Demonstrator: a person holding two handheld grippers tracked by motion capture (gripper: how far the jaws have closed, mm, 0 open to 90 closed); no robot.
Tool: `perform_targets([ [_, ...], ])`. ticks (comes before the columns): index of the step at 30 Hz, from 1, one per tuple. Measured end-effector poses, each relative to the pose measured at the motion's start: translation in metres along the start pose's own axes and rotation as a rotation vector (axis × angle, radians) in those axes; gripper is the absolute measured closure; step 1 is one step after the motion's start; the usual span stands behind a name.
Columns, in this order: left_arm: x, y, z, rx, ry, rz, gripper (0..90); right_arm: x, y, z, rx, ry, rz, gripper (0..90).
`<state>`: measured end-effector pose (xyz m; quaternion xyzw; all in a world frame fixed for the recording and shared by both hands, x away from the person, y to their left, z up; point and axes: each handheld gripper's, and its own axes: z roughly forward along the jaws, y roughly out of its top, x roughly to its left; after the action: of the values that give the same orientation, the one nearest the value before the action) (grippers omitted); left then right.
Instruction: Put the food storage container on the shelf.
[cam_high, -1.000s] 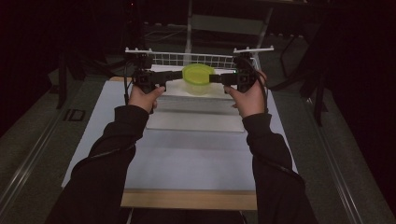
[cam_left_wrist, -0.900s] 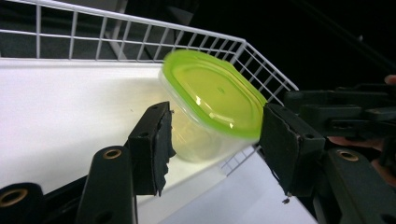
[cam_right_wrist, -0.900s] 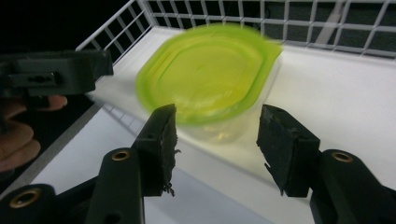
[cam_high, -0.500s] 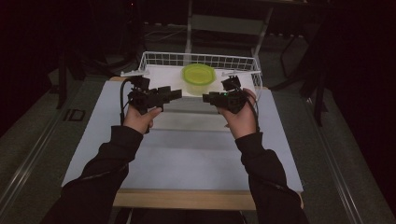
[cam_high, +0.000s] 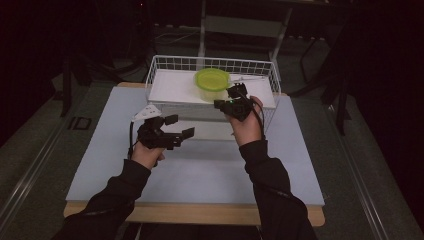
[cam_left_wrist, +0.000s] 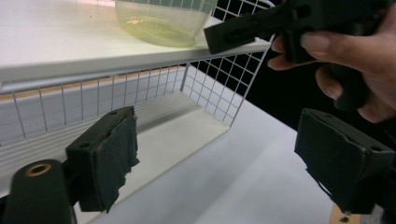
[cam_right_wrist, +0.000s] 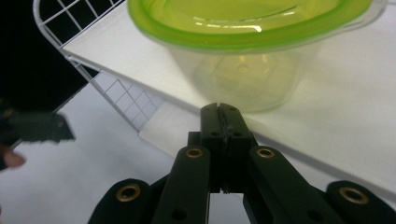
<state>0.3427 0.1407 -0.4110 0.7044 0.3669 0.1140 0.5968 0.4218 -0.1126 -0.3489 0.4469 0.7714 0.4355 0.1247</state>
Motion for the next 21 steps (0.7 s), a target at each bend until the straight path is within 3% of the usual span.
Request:
perform_targets([
  [2,-0.002,-0.007,-0.002,-0.012,-0.001,0.003,7.9,-0.001,0.002,0.002,-0.01,-0.008,0.004,89.3],
  [5,-0.003,-0.016,-0.005,-0.03,0.012,0.008,6.7,-0.003,0.005,0.007,-0.011,-0.013,0.017,88.4],
  [13,-0.002,-0.026,-0.01,-0.016,0.011,0.021,5.7,-0.007,0.014,0.015,-0.009,-0.024,0.032,85.6],
  [21,-0.01,-0.03,-0.008,0.016,0.006,0.066,5.6,-0.008,0.02,0.022,-0.006,-0.028,0.031,83.7],
])
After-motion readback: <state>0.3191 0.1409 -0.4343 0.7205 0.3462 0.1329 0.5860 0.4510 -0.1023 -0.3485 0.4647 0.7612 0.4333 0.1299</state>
